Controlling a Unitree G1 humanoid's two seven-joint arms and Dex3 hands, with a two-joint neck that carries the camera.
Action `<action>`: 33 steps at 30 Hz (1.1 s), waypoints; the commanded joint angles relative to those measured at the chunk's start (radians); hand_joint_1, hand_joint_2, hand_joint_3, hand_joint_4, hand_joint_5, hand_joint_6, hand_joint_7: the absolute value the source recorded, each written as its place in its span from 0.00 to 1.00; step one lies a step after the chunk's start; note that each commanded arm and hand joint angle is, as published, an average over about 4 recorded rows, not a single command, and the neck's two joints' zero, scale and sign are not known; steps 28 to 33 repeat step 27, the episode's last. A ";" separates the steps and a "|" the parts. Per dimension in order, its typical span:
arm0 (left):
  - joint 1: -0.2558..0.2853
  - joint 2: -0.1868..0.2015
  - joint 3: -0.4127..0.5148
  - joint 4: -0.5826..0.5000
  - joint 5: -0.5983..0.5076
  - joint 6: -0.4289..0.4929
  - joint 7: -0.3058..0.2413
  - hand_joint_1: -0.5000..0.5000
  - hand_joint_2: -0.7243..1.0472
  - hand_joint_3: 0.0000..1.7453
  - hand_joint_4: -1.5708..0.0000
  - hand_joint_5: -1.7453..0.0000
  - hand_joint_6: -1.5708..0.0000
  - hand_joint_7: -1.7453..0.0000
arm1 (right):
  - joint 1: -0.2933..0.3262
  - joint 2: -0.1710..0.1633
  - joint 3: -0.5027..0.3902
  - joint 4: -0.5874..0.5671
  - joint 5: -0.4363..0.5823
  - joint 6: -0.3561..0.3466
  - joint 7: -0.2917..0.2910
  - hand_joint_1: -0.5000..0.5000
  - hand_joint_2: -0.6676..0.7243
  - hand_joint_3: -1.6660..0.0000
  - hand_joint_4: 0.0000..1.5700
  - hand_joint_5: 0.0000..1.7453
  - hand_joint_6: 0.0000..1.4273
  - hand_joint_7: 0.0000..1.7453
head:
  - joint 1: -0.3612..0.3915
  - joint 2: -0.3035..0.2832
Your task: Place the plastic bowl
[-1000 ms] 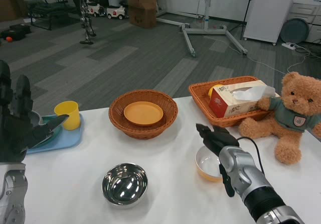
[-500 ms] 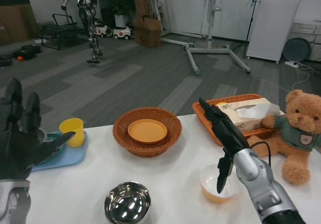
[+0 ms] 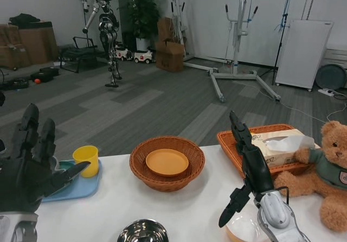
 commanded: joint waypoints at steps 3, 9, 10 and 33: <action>0.005 -0.003 0.003 0.003 -0.008 -0.008 -0.001 0.04 0.75 0.00 1.00 1.00 1.00 1.00 | -0.014 -0.005 0.013 0.021 0.032 -0.071 -0.082 0.04 0.91 1.00 0.00 0.00 0.00 0.00 | 0.005 0.013; 0.007 -0.002 0.000 0.006 -0.008 -0.008 -0.002 0.04 0.75 0.00 1.00 1.00 1.00 1.00 | -0.025 -0.015 0.017 0.017 0.042 -0.101 -0.131 0.04 0.91 1.00 0.00 0.00 0.00 0.00 | 0.009 0.034; 0.007 -0.002 0.000 0.007 -0.008 -0.008 -0.002 0.03 0.75 0.00 1.00 1.00 1.00 1.00 | -0.028 -0.017 0.017 0.015 0.042 -0.101 -0.135 0.04 0.91 1.00 0.00 0.00 0.00 0.00 | 0.008 0.034; 0.020 -0.010 -0.009 0.025 -0.008 -0.026 -0.002 0.04 0.75 0.00 1.00 1.00 1.00 1.00 | -0.049 -0.028 0.023 0.018 0.063 -0.066 -0.140 0.04 0.86 1.00 0.00 0.00 0.00 0.00 | 0.002 0.040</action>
